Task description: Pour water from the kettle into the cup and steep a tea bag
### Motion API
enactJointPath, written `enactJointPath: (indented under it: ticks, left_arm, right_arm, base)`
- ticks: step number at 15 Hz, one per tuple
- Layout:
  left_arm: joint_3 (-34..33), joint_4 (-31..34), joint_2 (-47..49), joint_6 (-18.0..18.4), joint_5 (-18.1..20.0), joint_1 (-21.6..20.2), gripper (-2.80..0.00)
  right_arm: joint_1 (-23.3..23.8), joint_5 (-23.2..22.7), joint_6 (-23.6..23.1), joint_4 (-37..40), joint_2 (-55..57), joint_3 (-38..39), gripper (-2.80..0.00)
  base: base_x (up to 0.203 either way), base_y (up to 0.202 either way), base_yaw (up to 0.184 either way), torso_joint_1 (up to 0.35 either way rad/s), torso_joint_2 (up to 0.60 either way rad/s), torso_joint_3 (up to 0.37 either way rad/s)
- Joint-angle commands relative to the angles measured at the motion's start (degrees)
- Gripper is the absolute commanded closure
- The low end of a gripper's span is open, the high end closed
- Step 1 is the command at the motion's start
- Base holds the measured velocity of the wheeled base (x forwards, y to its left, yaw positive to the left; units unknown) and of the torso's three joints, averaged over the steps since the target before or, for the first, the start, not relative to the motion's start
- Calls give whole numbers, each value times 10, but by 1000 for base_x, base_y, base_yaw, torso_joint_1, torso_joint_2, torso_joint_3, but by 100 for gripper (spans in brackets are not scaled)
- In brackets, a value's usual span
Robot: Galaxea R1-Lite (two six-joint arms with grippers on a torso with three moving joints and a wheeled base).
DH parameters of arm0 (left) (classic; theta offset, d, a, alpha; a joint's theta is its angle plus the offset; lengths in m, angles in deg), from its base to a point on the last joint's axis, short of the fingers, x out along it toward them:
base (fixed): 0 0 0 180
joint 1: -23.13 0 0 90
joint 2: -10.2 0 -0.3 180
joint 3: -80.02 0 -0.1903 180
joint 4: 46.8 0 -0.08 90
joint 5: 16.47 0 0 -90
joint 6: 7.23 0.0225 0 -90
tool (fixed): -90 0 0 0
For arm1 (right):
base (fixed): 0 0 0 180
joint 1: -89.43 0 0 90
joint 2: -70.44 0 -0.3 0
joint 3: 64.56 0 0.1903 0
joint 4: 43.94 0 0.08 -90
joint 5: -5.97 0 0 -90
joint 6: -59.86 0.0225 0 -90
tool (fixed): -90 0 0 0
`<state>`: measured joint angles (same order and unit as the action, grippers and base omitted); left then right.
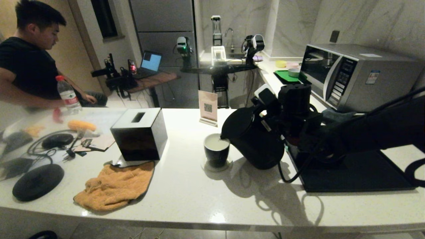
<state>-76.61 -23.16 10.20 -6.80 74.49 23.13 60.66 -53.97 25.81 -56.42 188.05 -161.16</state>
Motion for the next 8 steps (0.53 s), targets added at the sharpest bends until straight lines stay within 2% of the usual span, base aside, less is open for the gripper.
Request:
enactJointPath:
  ticks: [1,8]
  left_arm:
    - [0,0,0,0,0,0,0]
    - [0,0,0,0,0,0,0]
  right_arm:
    - [2,2,-8,-7,2,0,0]
    - [6,2,-53,-11,0,1,0]
  base:
    - [0,0,0,0,0,0]
    - [0,0,0,0,0,0]
